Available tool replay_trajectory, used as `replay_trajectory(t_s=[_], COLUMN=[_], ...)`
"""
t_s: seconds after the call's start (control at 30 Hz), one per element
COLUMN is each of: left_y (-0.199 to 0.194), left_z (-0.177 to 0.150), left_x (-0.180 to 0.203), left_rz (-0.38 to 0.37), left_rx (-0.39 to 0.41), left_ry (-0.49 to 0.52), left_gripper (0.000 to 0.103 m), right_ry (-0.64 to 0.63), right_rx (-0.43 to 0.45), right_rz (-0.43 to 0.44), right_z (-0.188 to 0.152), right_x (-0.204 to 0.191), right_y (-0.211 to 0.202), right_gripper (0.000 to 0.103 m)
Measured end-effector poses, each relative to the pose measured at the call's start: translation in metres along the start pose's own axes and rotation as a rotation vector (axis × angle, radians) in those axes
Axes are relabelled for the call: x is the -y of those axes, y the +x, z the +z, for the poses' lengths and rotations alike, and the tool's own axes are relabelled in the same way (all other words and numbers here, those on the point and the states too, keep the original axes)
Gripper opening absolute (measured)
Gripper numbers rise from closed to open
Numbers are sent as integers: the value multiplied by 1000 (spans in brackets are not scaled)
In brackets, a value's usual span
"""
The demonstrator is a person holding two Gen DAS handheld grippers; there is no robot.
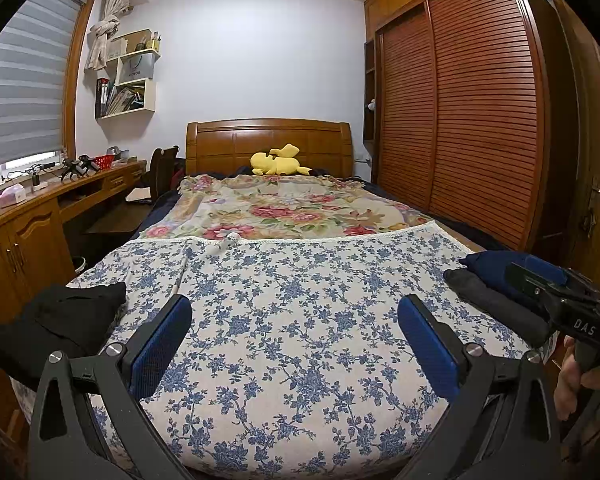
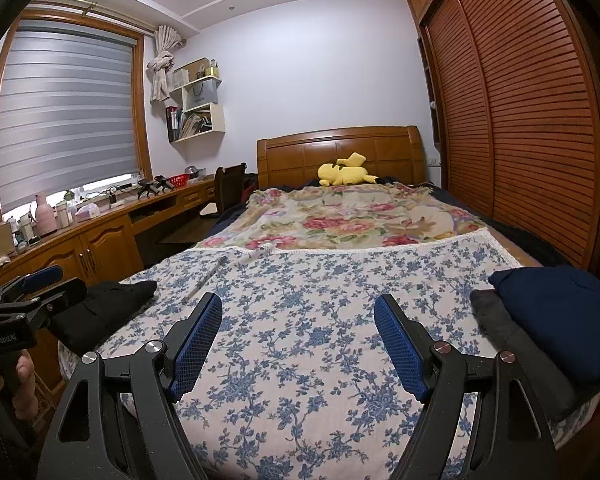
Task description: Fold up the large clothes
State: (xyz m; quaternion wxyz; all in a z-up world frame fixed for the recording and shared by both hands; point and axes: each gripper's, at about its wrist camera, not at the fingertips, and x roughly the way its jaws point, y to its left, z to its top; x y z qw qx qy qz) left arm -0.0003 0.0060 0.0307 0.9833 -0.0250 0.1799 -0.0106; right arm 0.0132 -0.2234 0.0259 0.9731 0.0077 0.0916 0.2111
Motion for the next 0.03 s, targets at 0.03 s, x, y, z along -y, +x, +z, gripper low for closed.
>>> replay_trajectory(t_s=[0.03], left_y=[0], left_z=[0], left_x=[-2], left_rz=[1], left_rx=[0], left_ry=[0], left_gripper=[103], right_ry=[2], right_rx=[-1], right_rz=[-1], right_z=[0], right_x=[0], right_y=[0], right_gripper=[80])
